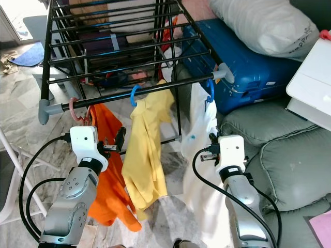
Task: Hang hanger
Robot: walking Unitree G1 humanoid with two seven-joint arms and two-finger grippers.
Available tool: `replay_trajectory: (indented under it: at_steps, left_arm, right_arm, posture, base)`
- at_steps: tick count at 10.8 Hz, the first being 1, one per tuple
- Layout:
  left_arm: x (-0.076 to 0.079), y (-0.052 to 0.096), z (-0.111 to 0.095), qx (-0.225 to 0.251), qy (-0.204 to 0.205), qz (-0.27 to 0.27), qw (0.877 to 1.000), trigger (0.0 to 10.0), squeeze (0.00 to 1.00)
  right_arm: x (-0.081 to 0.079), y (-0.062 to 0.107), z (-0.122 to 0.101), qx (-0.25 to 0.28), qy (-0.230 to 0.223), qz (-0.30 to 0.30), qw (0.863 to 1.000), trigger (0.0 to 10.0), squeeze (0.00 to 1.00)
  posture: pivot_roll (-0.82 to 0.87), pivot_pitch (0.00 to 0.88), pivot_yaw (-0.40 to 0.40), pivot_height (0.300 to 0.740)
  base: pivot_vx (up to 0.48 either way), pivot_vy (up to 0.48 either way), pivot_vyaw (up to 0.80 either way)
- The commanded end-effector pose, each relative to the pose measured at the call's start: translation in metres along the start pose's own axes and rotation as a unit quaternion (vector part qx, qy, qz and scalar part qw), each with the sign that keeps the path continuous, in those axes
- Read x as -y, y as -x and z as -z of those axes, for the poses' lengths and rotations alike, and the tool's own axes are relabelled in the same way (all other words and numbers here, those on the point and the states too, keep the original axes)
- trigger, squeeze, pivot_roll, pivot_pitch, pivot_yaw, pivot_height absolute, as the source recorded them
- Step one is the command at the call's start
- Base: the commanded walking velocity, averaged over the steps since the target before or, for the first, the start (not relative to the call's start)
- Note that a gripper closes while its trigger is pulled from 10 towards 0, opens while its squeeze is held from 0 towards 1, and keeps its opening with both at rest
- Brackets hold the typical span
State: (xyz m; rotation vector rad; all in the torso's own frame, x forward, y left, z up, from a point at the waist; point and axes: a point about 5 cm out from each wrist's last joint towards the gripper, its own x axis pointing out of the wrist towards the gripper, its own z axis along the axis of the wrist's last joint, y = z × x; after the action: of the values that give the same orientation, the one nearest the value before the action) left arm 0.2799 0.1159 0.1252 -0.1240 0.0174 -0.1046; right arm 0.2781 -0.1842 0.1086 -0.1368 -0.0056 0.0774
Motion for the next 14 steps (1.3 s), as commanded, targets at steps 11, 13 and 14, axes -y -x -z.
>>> replay_trajectory:
  at_steps: [11, 13, 14]
  left_arm:
    - [-0.0008, 0.0002, 0.0036, -0.004, -0.003, -0.015, 1.0, 10.0, 0.0]
    - [-0.0004, 0.0, 0.0038, -0.004, -0.001, -0.015, 1.0, 10.0, 0.0]
    - [0.0002, -0.0005, 0.003, -0.002, -0.001, -0.015, 1.0, 10.0, 0.0]
  right_arm:
    - [-0.0136, -0.0083, -0.0133, 0.014, -0.01, -0.017, 1.0, 10.0, 0.0]
    - [-0.0139, -0.0094, -0.0129, 0.013, -0.001, -0.016, 1.0, 10.0, 0.0]
    - [-0.0131, -0.0101, -0.0127, 0.012, -0.004, -0.014, 1.0, 10.0, 0.0]
  posture:
    - [-0.11, 0.056, 0.006, 0.74]
    - [-0.11, 0.054, 0.005, 0.74]
    - [-0.11, 0.055, 0.004, 0.74]
  base:
    - [-0.253, 0.0, 0.0]
    - [-0.261, 0.0, 0.0]
    - [-0.262, 0.0, 0.0]
